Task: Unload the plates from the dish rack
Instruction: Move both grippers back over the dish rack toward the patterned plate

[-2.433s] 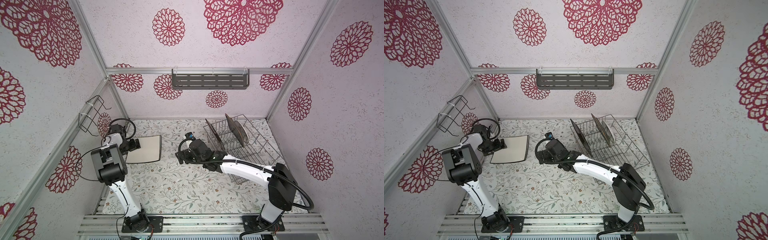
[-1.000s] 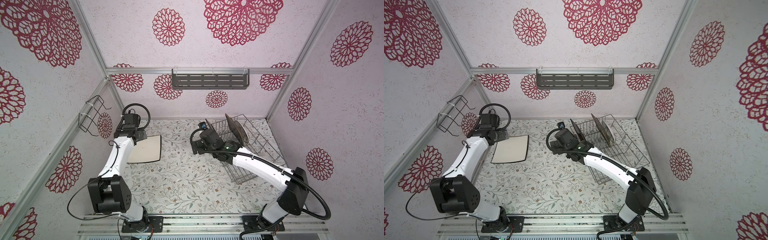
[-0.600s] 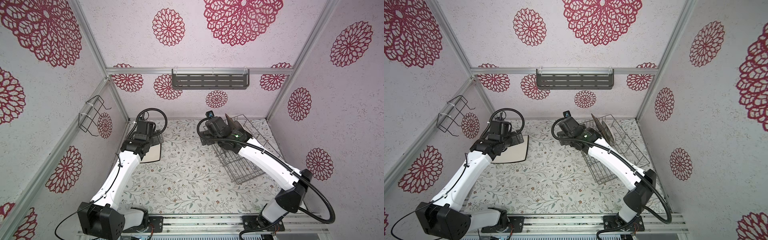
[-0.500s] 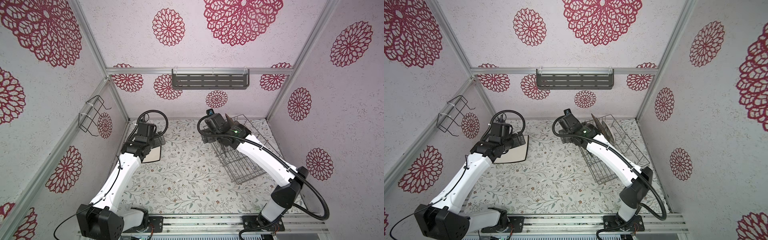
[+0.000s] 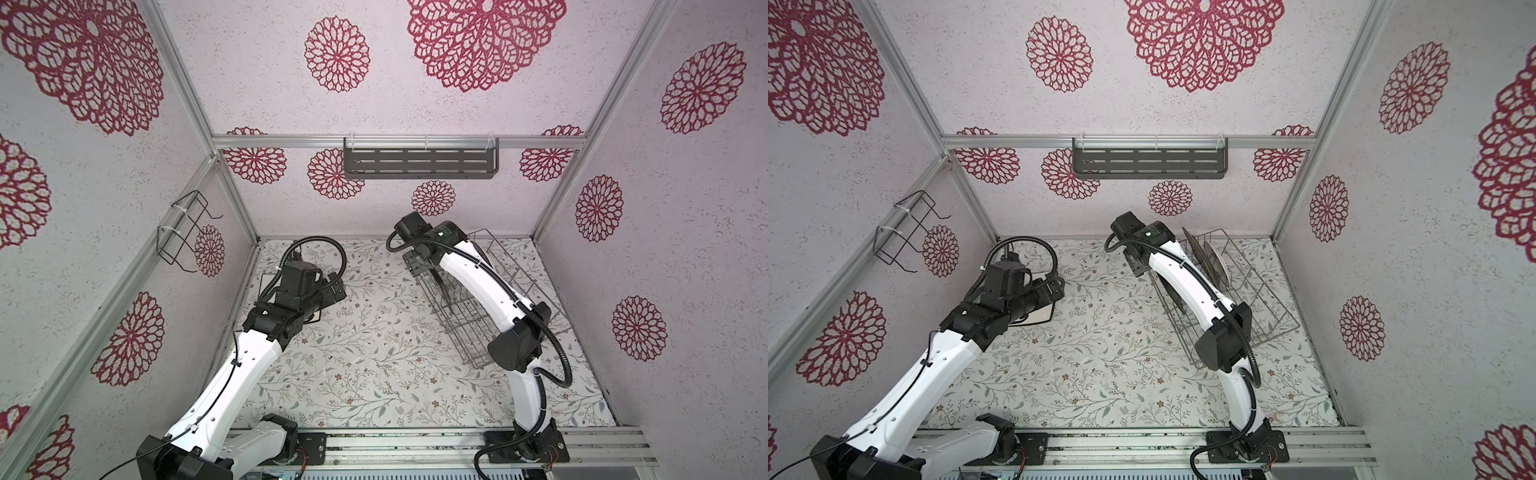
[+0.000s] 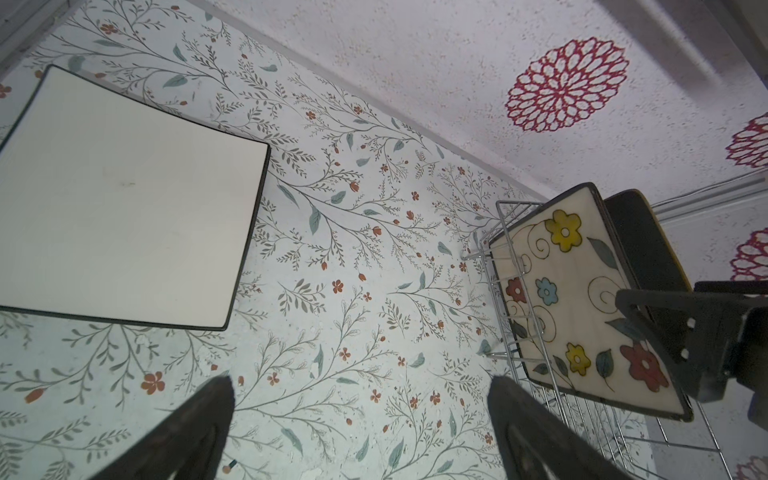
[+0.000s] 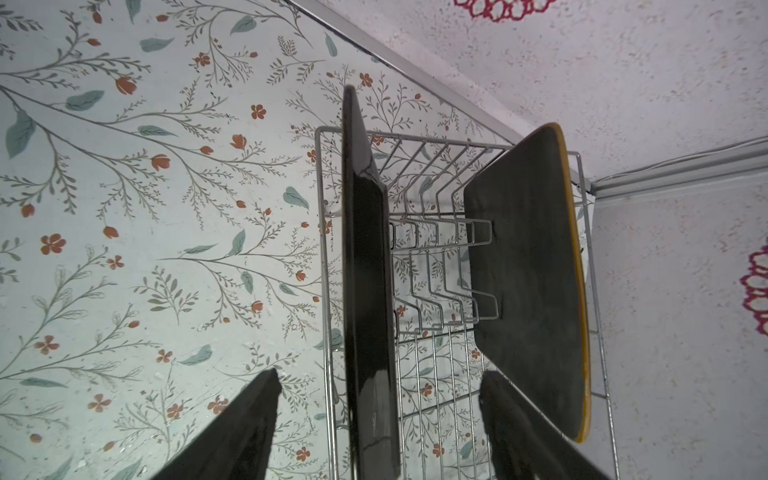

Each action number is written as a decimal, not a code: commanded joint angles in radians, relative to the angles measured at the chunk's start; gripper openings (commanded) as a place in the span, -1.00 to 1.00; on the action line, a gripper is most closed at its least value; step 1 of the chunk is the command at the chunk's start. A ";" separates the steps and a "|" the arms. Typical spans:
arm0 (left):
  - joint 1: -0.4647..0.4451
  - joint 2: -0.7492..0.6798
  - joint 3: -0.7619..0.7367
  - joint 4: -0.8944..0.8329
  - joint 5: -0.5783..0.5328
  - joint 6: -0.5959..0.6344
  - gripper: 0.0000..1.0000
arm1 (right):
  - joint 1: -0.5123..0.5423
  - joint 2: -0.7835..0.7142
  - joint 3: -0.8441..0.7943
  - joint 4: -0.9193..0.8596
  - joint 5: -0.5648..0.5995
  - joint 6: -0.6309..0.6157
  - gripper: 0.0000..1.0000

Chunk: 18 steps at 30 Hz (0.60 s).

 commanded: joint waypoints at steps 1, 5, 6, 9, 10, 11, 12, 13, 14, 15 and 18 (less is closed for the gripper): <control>-0.006 0.009 0.001 0.042 0.012 -0.008 1.00 | -0.027 0.008 0.043 -0.063 -0.004 -0.031 0.45; -0.006 0.025 -0.004 0.058 0.013 -0.008 1.00 | -0.043 0.036 0.045 -0.067 -0.026 -0.035 0.33; -0.006 0.030 -0.008 0.064 0.013 -0.009 1.00 | -0.045 0.044 0.044 -0.070 -0.030 -0.037 0.31; -0.007 0.040 -0.015 0.076 0.013 -0.010 1.00 | -0.047 0.062 0.045 -0.070 -0.033 -0.040 0.20; -0.007 0.043 -0.018 0.080 0.011 -0.008 1.00 | -0.049 0.066 0.045 -0.068 -0.034 -0.042 0.16; -0.008 0.044 -0.019 0.084 0.009 -0.008 1.00 | -0.048 0.069 0.046 -0.067 -0.035 -0.042 0.13; -0.007 0.046 -0.019 0.084 0.006 -0.006 1.00 | -0.049 0.073 0.046 -0.066 -0.035 -0.042 0.11; -0.007 0.048 -0.016 0.084 0.005 -0.004 1.00 | -0.050 0.076 0.046 -0.065 -0.036 -0.042 0.08; -0.008 0.049 -0.016 0.084 0.002 -0.002 1.00 | -0.051 0.078 0.047 -0.064 -0.039 -0.043 0.07; -0.008 0.051 -0.013 0.084 0.003 -0.001 1.00 | -0.052 0.082 0.046 -0.063 -0.041 -0.044 0.05; -0.008 0.053 -0.013 0.087 0.004 0.000 1.00 | -0.053 0.088 0.047 -0.061 -0.044 -0.048 -0.06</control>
